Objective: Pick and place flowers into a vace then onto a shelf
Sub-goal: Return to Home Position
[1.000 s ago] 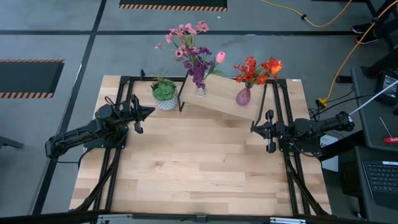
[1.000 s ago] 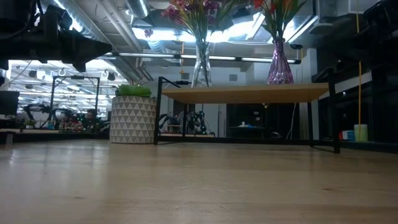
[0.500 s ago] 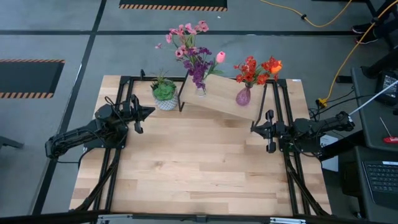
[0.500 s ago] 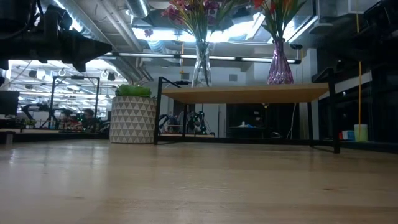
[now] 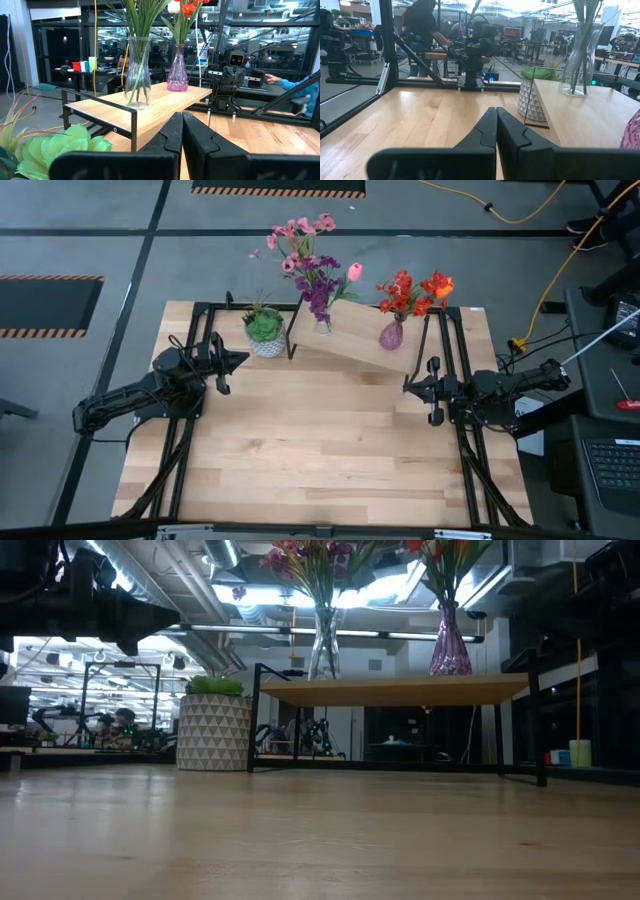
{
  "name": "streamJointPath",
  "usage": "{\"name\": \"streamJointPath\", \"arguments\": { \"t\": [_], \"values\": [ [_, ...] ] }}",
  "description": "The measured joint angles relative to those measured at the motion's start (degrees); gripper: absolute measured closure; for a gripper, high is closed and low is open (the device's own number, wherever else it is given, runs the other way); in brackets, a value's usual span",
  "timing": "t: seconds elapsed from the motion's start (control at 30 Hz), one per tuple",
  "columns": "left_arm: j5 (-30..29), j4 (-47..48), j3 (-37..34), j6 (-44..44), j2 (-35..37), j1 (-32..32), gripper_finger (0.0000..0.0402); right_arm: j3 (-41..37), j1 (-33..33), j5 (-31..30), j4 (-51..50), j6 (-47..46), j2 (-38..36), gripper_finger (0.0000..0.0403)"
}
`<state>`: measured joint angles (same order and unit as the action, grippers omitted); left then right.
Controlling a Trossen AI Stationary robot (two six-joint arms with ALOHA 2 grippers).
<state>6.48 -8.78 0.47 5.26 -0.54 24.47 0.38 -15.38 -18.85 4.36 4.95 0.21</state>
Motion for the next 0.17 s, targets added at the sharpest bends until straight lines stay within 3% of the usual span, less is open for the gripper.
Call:
{"name": "streamJointPath", "arguments": {
  "t": [0.17],
  "values": [
    [0.0, 0.0, 0.0, 0.0, 0.0, 0.0, 0.0396, 0.0, 0.0, 0.0, 0.0, 0.0, 0.0, 0.0399]
  ]
}}
